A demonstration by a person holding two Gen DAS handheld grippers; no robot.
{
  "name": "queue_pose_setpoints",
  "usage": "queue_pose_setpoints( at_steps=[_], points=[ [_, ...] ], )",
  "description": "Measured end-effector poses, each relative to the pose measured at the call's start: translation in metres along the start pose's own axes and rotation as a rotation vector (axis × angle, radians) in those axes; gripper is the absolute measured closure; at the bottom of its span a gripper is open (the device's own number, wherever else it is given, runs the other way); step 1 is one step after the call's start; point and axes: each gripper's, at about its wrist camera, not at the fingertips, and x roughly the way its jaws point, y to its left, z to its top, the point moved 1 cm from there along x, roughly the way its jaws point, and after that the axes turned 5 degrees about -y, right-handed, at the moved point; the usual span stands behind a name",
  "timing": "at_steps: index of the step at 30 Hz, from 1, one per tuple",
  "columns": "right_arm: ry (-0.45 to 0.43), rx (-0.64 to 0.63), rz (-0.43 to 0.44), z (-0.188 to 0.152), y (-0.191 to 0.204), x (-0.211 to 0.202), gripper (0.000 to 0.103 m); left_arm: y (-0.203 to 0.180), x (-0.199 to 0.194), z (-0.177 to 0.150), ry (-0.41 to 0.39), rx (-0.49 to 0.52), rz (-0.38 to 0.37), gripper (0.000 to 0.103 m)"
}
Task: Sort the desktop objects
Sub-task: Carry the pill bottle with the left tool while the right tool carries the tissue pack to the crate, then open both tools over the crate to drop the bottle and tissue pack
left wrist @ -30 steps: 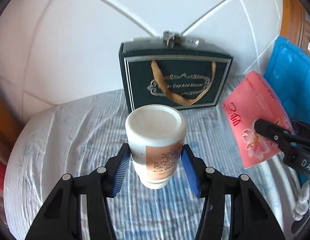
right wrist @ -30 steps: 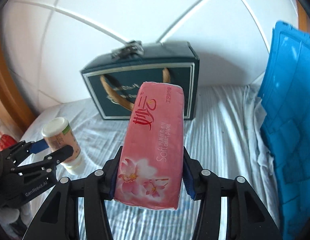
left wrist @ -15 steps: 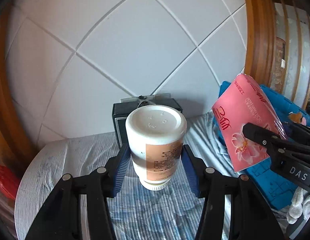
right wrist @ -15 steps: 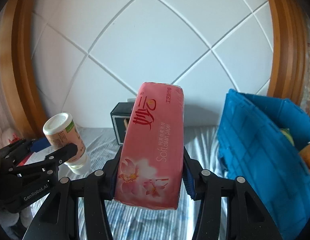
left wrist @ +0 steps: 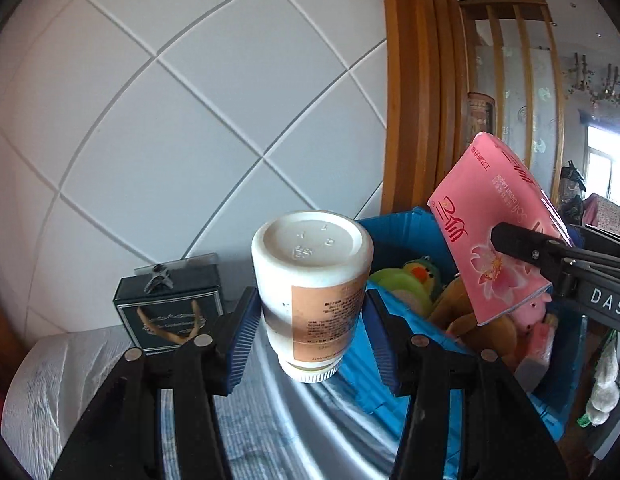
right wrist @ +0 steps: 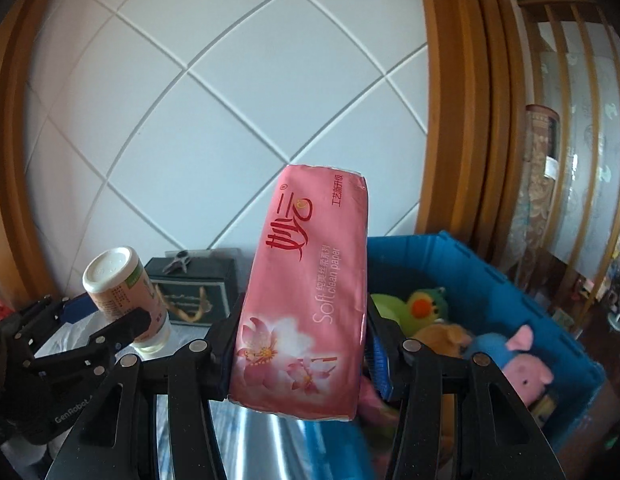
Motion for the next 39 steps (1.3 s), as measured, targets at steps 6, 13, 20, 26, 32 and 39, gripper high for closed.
queue_pose_setpoints(
  at_steps=[6, 13, 20, 26, 32, 39],
  points=[
    [-0.015, -0.038, -0.035, 0.002, -0.112, -0.011, 0.053, -0.120, 0.034, 0.017, -0.018, -0.009, -0.024, 0.051],
    [0.129, -0.011, 0.016, -0.034, -0.204, 0.015, 0.053, -0.215, 0.090, -0.019, 0.220, 0.011, -0.016, 0.051],
    [0.272, 0.032, 0.104, -0.088, -0.252, 0.040, 0.053, -0.253, 0.106, -0.055, 0.387, 0.086, 0.040, 0.051],
    [0.358, 0.021, 0.100, -0.105, -0.270, 0.056, 0.052, -0.266, 0.114, -0.066, 0.447, 0.090, 0.081, 0.051],
    [0.381, 0.013, 0.081, -0.106, -0.272, 0.059, 0.044, -0.266, 0.096, -0.062, 0.385, 0.069, 0.121, 0.022],
    [0.339, 0.034, 0.081, -0.105, -0.279, 0.038, 0.000, -0.262, 0.069, -0.058, 0.332, 0.041, 0.141, 0.022]
  ],
)
